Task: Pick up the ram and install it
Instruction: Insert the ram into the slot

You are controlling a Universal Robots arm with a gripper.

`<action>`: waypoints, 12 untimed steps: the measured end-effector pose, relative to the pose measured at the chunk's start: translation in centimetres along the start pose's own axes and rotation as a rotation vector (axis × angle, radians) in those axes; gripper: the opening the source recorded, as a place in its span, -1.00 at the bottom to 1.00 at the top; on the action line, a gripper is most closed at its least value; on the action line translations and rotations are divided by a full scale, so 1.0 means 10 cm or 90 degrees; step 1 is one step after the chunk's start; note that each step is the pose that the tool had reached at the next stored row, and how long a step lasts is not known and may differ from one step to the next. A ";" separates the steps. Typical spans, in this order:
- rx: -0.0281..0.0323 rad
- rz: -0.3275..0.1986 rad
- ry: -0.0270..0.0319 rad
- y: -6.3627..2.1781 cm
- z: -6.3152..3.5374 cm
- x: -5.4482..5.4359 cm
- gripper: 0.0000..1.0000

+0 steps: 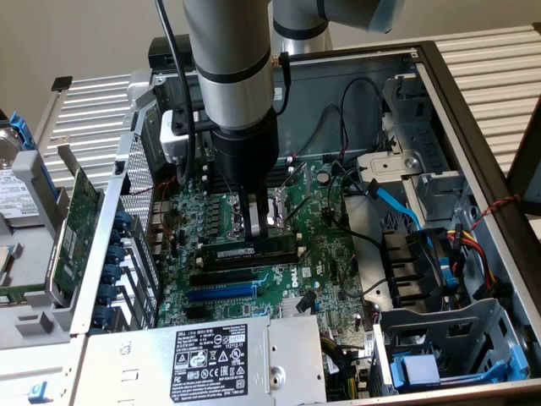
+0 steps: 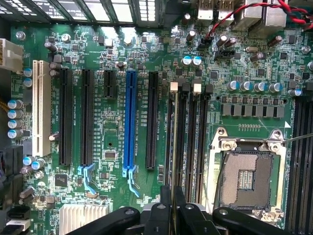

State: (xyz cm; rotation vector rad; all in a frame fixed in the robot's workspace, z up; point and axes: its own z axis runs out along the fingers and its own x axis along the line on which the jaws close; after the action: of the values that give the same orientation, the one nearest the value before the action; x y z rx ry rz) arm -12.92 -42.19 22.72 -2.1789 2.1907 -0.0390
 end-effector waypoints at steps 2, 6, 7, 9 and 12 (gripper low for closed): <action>0.0001 0.000 -0.0001 0.001 0.007 0.00 -0.73; -0.0002 0.000 0.0000 0.005 0.019 0.00 -0.69; -0.0001 0.000 0.0001 0.005 0.019 0.00 -0.69; 0.0000 0.000 0.0000 0.005 0.020 0.00 -0.57; 0.0001 0.000 -0.0001 0.007 0.010 0.00 -0.44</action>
State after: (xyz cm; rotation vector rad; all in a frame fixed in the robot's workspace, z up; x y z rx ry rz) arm -12.98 -42.18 22.62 -2.1780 2.1913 -0.0389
